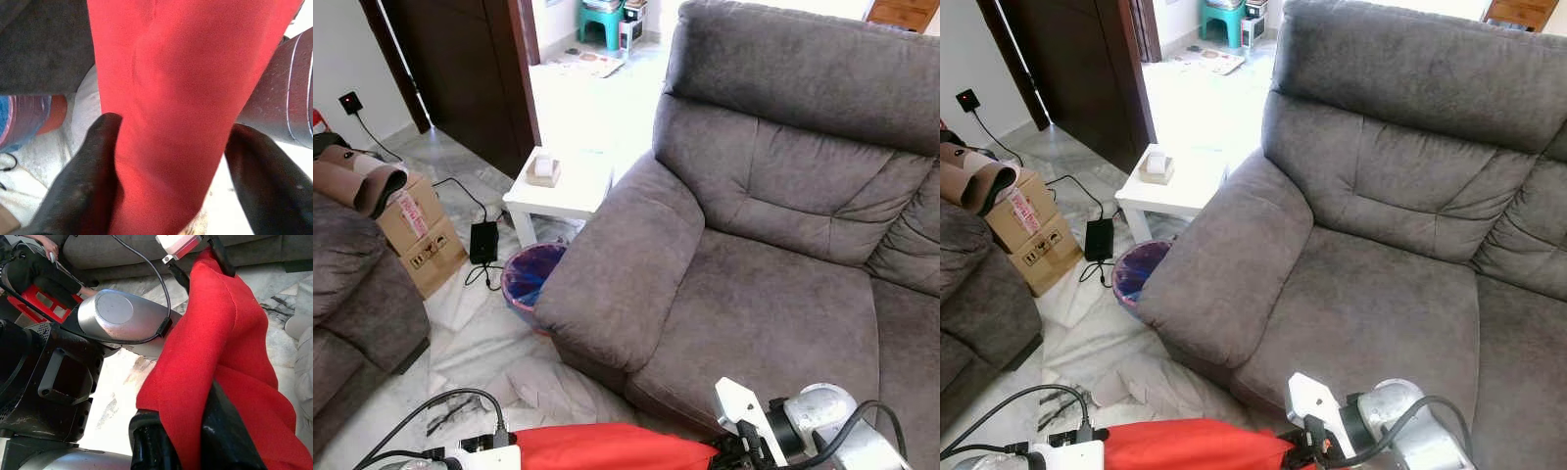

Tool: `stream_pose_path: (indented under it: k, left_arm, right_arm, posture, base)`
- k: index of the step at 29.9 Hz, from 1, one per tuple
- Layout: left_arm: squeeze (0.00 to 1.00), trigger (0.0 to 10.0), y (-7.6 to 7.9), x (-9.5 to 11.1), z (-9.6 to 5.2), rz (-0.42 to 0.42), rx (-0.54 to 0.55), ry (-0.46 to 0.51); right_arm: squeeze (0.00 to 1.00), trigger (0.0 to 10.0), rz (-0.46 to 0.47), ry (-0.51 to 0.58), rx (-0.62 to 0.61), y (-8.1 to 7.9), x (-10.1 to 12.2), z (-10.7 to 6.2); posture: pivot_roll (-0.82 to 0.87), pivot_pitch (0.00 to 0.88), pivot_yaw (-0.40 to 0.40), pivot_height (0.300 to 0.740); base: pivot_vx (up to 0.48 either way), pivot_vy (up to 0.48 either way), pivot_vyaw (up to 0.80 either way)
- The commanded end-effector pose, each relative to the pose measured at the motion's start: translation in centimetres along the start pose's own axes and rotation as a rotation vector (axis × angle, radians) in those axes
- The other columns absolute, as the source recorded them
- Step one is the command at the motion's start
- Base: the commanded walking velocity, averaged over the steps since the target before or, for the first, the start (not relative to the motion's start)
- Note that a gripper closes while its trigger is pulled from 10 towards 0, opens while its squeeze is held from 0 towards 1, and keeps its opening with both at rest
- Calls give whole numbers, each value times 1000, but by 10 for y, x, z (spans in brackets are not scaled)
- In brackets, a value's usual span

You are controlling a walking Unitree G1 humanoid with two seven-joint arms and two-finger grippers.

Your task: Move the pillow to the sofa from floor

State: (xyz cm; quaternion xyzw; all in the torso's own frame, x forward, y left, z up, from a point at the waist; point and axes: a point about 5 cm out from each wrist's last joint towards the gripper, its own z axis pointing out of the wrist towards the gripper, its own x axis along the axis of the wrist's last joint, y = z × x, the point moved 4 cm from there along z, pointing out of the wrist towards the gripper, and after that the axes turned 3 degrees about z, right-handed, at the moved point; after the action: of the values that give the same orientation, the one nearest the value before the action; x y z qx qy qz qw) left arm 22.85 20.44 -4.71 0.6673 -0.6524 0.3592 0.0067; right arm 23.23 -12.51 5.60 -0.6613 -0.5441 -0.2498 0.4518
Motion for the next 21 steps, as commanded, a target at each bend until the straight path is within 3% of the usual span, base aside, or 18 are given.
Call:
stream_pose_path:
  k: [1,21]
  left_arm:
    - [0,0,12,-6,-2,20,-63,-18]
    - [0,0,17,-7,-2,12,-98,-9]
  right_arm:
    - [0,10000,-56,60,48,-7,15,3]
    - [0,10000,-39,80,31,-4,13,3]
  posture:
    - [112,157,-27,740]
    - [112,154,-25,740]
  base:
    - [0,0,0]
    - [0,0,0]
